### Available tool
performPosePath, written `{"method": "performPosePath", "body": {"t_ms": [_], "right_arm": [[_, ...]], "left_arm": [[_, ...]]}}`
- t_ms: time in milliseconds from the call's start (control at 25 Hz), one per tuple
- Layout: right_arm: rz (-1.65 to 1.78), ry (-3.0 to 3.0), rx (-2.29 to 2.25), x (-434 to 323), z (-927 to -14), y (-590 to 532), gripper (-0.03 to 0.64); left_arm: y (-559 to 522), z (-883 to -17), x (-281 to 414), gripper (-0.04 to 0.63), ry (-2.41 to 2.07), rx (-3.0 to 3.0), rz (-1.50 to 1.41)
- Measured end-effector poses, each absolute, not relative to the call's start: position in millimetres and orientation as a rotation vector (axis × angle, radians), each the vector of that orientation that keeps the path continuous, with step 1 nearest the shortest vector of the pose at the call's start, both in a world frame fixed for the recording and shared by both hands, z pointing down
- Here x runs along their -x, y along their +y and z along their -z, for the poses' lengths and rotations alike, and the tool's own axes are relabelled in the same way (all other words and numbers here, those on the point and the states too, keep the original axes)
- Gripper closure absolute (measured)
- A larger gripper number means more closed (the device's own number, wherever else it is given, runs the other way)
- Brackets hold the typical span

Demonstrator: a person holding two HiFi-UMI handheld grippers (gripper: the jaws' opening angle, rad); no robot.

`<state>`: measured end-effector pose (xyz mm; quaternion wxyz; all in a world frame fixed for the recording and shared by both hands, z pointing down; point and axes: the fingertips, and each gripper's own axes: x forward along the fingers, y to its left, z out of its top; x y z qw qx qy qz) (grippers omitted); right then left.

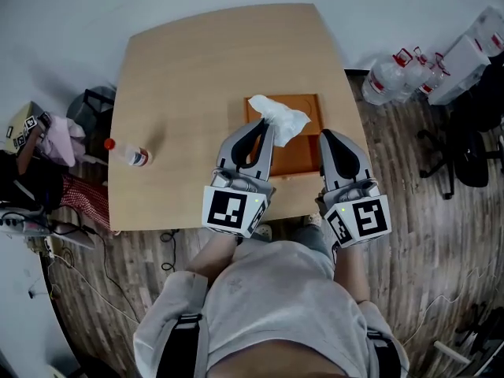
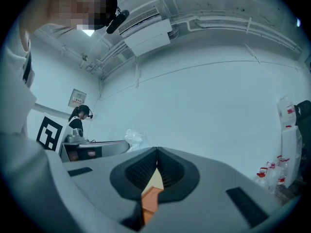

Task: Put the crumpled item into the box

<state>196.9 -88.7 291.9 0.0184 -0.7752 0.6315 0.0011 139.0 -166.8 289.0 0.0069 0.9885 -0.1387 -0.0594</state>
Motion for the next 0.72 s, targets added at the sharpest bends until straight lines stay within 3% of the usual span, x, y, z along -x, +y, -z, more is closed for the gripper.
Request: {"method": "performPosePath", "body": {"t_ms": [720], "right_arm": [[0.024,2.326,2.079,-242.8,-294.4,-125.9,0.606]], "left_arm": [[-179.8,-296.4,-163.9,0.577,-0.900,-2.980,0.173]]}}
